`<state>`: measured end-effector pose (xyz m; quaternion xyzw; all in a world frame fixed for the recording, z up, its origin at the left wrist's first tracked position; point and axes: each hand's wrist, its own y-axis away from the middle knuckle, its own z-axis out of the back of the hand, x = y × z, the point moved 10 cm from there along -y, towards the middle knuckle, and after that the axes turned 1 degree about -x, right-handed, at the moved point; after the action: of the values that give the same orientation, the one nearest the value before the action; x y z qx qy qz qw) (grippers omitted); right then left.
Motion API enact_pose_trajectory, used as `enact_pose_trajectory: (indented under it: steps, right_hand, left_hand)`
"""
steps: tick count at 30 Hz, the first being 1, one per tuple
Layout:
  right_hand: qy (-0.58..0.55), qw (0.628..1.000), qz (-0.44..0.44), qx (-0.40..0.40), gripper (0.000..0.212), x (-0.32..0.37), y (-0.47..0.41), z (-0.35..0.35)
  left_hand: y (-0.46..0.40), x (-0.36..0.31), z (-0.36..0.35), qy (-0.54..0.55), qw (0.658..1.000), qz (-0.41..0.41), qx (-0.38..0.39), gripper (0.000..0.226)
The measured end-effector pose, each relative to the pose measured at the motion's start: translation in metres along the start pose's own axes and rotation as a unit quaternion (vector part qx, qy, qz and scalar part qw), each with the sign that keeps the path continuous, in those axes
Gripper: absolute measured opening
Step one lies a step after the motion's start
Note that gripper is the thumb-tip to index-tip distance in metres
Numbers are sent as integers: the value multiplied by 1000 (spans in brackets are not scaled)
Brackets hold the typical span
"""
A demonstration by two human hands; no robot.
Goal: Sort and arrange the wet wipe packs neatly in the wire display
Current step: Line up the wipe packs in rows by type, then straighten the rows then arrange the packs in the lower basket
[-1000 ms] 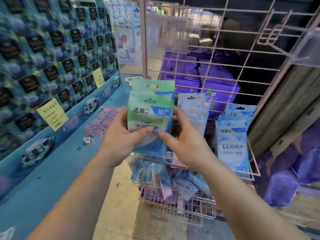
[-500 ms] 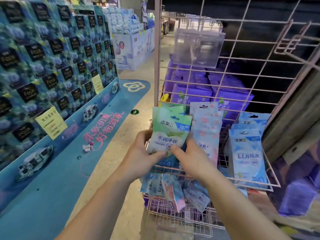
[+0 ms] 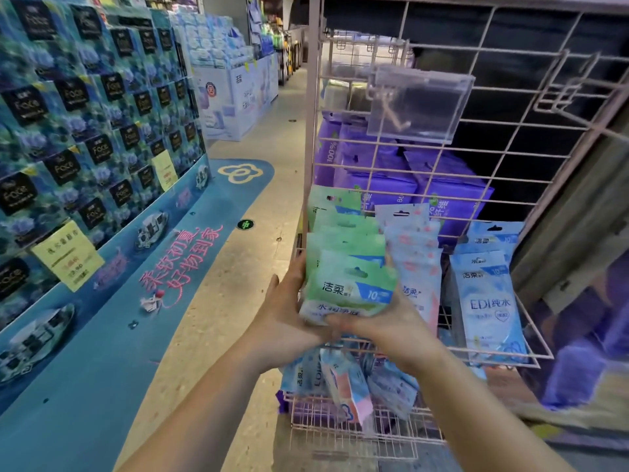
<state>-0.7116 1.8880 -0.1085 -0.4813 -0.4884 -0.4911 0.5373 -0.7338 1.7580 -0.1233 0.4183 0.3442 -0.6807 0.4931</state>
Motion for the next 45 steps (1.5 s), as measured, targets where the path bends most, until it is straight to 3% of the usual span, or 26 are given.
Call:
enact_pose_trajectory:
  steps: [2,6,11,15,18,21,22,27,31,33,39,42,45]
  right_hand:
    - [1,1000,25,-6,101,12,-1,-1]
    - [16,999,18,-24,119,12,-18,0]
    - [9,998,4,-61,125,1,-19,7]
    - [-60,996,9,-61,118,0,-28,3]
    - [-32,999,17,-22,115,8,-28,2]
    - [-22,1000,13,2,82,5,-26,2]
    - [-21,1000,11,-1,81,4,-25,2]
    - [-11,999,6,-33,121,6,-27,9]
    - [-32,999,-10,-4,128,6,-33,2]
    - [-44,999,-17,0,126,1,-36,-1]
    - [-39,999,3,-19,102,0,-36,-3]
    - [-64,998,-24,-8,75,-3,-36,-7]
    - [-42,998,-51,5,79,-7,-28,-7]
  left_hand:
    - [-6,-4,2,1,1000,-7,2,106]
    - [-23,-3,1,12,999,0,34,87]
    - [-26,7,-1,65,994,14,85,80]
    - [-26,1,-12,36,997,-11,71,72]
    - [-26,-2,-11,34,998,-34,33,73]
    - [-23,2,-7,30,998,-48,7,96]
    - [-22,3,-6,33,999,-41,8,108]
    - [-22,-2,15,-26,999,-27,-19,128]
    - [-34,1,3,-65,993,-15,93,101]
    - [-37,-2,-4,-116,986,-46,106,88]
    - [-29,-6,5,-91,994,-57,4,70]
    - [-36,-1,4,-170,985,-34,17,85]
    - [-34,8,0,-146,988,-15,50,91]
